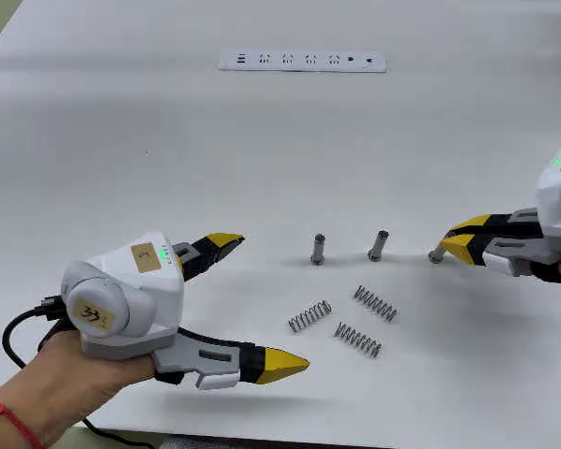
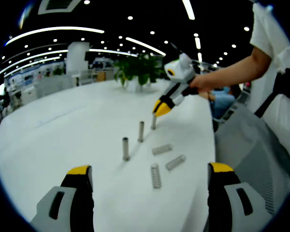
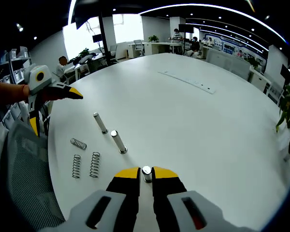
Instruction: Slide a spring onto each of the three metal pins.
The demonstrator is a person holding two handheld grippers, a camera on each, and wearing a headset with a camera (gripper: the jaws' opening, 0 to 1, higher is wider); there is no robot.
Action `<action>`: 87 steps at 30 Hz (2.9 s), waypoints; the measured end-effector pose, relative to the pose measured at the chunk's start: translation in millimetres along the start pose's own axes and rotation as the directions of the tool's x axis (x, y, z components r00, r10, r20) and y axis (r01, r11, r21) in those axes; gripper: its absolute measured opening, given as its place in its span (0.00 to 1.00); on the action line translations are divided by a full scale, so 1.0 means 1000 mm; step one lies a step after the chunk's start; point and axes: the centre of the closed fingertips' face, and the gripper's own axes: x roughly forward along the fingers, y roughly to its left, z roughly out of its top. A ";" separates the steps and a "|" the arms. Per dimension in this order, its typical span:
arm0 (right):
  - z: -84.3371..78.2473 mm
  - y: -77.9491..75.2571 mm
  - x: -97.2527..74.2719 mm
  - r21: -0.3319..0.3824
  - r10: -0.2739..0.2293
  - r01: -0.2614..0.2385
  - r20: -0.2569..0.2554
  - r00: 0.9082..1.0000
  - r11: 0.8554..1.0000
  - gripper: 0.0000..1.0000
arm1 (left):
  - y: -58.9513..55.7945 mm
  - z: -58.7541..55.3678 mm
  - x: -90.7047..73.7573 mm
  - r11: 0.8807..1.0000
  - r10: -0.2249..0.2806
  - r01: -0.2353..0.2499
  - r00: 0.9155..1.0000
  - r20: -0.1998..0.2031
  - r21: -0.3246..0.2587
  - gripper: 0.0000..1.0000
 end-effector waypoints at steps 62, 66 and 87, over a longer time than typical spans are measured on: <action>0.005 0.037 -0.051 -0.138 0.098 -0.081 0.119 0.988 0.987 0.87 | -0.008 0.000 -0.008 0.996 0.013 -0.007 0.997 -0.076 0.087 0.95; 0.002 0.041 -0.055 -0.151 0.113 -0.094 0.128 0.985 0.984 0.91 | -0.007 -0.003 -0.008 0.994 0.017 -0.005 0.994 -0.109 0.106 0.95; -0.018 0.051 -0.071 -0.196 0.132 -0.108 0.114 0.985 0.975 0.94 | -0.006 -0.023 0.015 0.994 0.039 -0.003 0.941 -0.335 0.108 0.57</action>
